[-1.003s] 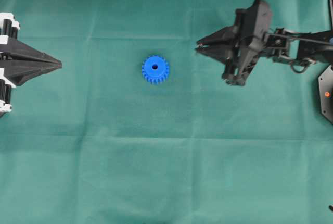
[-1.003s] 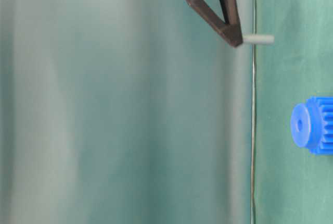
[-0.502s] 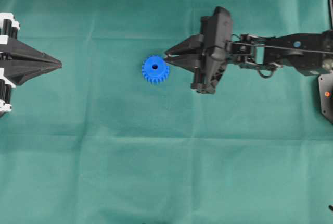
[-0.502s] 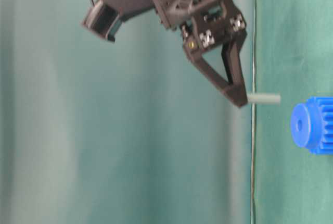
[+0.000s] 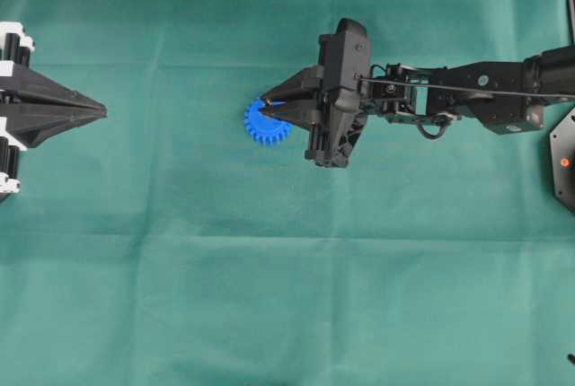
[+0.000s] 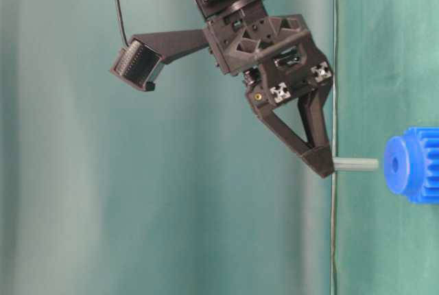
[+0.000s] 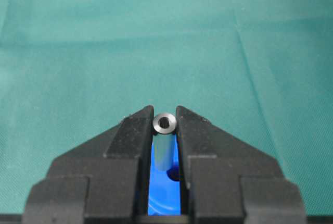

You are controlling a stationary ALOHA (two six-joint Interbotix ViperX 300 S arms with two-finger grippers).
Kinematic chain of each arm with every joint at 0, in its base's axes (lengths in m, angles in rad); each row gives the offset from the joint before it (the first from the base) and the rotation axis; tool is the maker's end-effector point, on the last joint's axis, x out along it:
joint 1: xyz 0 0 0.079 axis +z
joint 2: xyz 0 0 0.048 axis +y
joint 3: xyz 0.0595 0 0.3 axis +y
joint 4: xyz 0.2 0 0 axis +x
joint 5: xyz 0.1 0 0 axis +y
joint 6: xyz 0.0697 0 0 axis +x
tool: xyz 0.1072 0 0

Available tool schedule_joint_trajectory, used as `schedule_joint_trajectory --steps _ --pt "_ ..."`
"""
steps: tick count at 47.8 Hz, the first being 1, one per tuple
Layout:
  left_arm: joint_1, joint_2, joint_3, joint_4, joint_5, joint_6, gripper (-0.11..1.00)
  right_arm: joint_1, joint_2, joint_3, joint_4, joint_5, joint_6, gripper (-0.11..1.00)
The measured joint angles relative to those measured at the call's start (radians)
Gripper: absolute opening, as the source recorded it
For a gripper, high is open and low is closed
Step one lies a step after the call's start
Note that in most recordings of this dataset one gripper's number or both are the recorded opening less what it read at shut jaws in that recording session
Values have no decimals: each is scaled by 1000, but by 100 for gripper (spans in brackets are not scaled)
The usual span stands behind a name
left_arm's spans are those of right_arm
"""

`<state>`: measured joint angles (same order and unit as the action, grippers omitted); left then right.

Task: Insert the shaft placed at a random location into the center hole of the small gear at another random location.
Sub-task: 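Lower the held shaft into the blue gear's center hole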

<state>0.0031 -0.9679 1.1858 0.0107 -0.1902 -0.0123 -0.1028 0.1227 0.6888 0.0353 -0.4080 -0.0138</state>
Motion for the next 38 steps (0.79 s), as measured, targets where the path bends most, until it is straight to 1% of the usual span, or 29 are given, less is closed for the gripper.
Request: schedule_joint_trajectory --steps 24,38 --pt "0 0 0 2 0 0 0 2 40 -2 0 -2 -2 13" --pt "0 0 0 2 0 0 0 0 58 -21 0 -2 0 13"
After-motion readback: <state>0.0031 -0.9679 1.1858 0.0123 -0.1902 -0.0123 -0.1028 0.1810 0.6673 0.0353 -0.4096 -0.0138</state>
